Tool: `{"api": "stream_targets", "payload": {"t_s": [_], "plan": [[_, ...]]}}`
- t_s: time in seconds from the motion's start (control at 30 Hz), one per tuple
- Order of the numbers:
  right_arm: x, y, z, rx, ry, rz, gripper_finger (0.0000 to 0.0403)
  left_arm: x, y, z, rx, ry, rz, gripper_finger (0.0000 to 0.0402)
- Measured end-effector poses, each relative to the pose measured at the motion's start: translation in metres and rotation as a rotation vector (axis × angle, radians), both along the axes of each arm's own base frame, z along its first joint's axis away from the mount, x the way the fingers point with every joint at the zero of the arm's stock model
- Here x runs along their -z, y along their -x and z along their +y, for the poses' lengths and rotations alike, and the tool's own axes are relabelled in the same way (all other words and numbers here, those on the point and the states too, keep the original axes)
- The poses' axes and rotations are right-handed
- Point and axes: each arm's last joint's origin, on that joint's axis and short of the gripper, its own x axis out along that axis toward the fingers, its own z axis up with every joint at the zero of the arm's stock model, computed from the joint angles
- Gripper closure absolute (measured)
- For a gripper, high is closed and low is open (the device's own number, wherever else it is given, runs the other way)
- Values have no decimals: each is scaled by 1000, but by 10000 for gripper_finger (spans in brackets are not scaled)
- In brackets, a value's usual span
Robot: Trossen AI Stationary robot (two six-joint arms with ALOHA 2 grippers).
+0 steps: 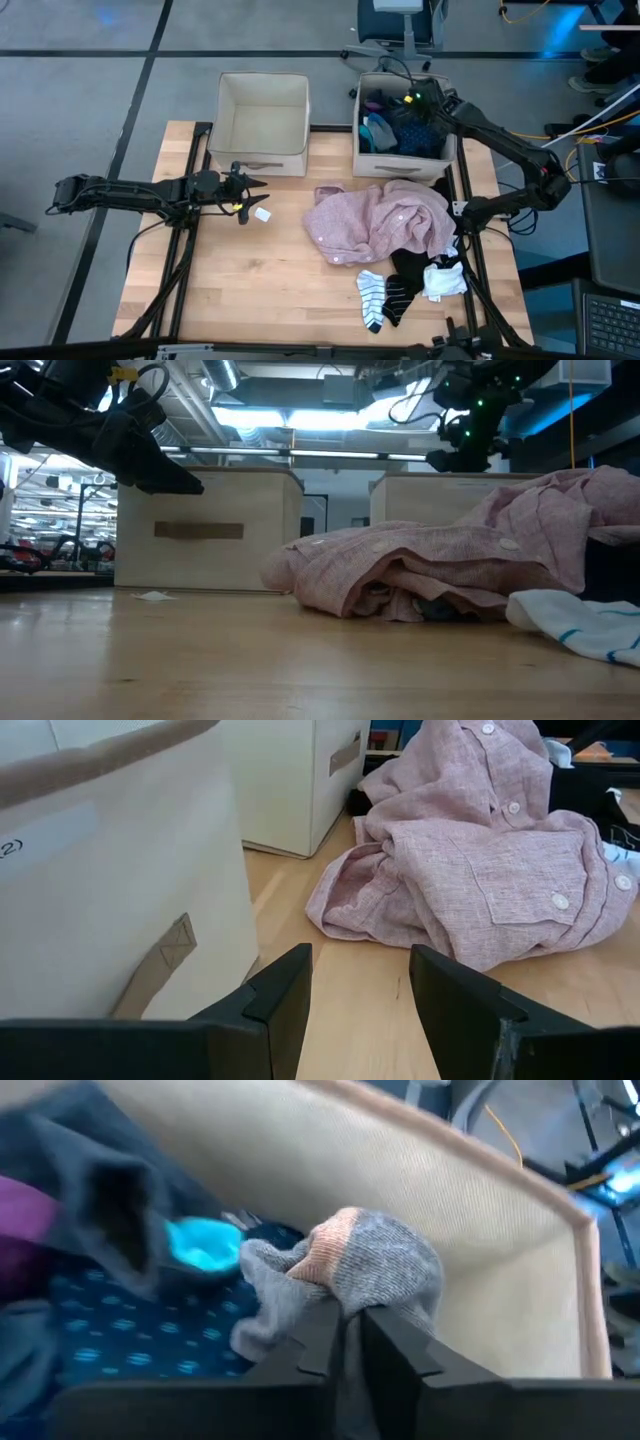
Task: Sort clothes
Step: Put the gray sock into the right laundry organizer, then put the pink shirt into the right laundry organizer
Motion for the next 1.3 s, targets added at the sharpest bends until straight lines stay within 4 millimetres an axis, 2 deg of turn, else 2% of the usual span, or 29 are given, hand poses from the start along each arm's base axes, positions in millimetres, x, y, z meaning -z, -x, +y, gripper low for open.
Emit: {"api": "stream_targets", "payload": {"t_s": [0.13,0.33,0.5,0.57,0.67,0.8,0.93,1.13,1.3], "plan": [[-3,0,1,-28,-17,2,290,0,0,0,10,15,-4,240],[-59,-3,24,-95,-17,-24,192,0,0,-1,19,17,-7,240],[-105,-10,68,-198,-45,-80,141,-1,-1,-1,23,6,-14,240],[-113,-14,86,-254,-60,-99,131,-1,-1,-1,23,2,-12,240],[-116,-25,117,-357,-85,-127,124,-1,-1,-1,23,1,-12,240],[-110,-41,153,-495,-130,-127,123,-1,-1,-1,23,2,-11,240],[-88,-56,189,-618,-178,-80,123,-1,-1,-1,23,2,-11,240],[-34,-65,229,-720,-267,15,123,-1,-1,-1,23,2,-11,240],[15,-62,249,-761,-368,84,123,-1,-1,-1,23,2,-11,240]]}}
